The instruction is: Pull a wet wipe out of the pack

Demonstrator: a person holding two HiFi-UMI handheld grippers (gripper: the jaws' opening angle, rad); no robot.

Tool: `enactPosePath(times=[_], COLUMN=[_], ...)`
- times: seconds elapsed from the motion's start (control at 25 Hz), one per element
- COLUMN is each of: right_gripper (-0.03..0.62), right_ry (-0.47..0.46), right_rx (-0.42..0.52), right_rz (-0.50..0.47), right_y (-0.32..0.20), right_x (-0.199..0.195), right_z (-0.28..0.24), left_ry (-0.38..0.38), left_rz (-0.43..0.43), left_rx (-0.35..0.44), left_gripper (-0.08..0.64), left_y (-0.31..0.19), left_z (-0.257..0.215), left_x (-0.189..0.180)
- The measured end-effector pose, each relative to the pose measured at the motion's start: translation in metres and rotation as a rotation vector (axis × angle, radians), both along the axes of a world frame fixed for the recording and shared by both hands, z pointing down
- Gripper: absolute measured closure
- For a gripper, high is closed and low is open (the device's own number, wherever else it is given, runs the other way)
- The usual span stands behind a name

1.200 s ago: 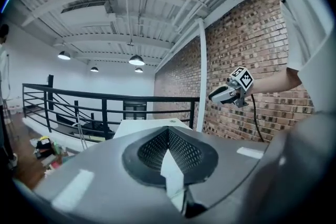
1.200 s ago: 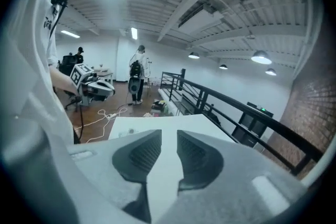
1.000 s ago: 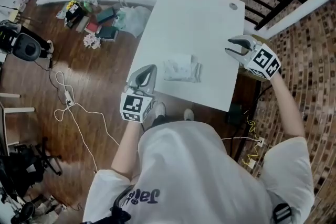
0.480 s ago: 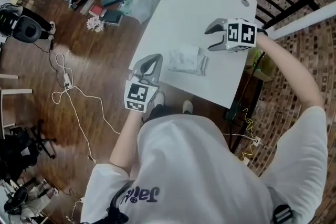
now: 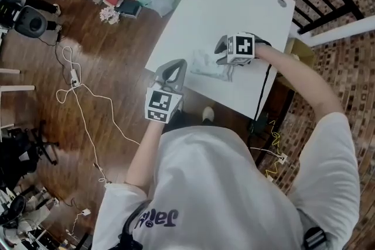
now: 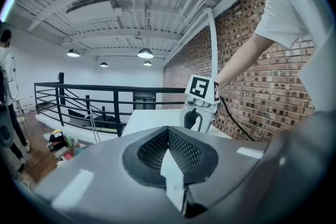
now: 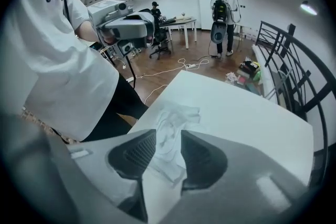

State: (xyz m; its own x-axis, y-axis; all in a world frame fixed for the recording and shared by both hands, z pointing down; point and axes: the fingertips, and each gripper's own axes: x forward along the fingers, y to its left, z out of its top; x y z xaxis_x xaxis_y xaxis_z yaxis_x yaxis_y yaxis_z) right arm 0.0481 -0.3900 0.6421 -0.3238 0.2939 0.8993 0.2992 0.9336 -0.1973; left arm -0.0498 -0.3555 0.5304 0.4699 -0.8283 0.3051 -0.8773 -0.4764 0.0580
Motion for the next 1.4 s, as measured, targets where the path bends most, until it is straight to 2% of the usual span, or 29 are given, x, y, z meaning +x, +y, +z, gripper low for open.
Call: enactPosePath(times=[0.4, 0.52, 0.6, 0.68, 0.84, 1.4], right_gripper=[0.504, 0.533, 0.597, 0.598, 0.6, 0.601], right_ry=[0.035, 0.044, 0.065, 0.078, 0.059, -0.02], right_rx=[-0.012, -0.005, 0.013, 0.022, 0.033, 0.103], right_rz=[0.043, 0.065, 0.065, 0.051, 0.02, 0.042], right_y=[0.008, 0.007, 0.004, 0.004, 0.005, 0.0], right_x=[-0.014, -0.017, -0.015, -0.012, -0.012, -0.016], right_z=[0.045, 0.051, 0.055, 0.057, 0.046, -0.027], left_ry=[-0.001, 0.007, 0.013, 0.017, 0.018, 0.032], left_rz=[0.013, 0.016, 0.009, 0.005, 0.012, 0.068], left_rx=[-0.024, -0.03, -0.032, -0.038, -0.045, -0.027], left_gripper=[0.545, 0.545, 0.545, 0.545, 0.545, 0.545], left_y=[0.002, 0.002, 0.0, 0.001, 0.002, 0.005], left_z=[0.009, 0.011, 0.013, 0.017, 0.019, 0.013], left_x=[0.004, 0.005, 0.004, 0.004, 0.004, 0.018])
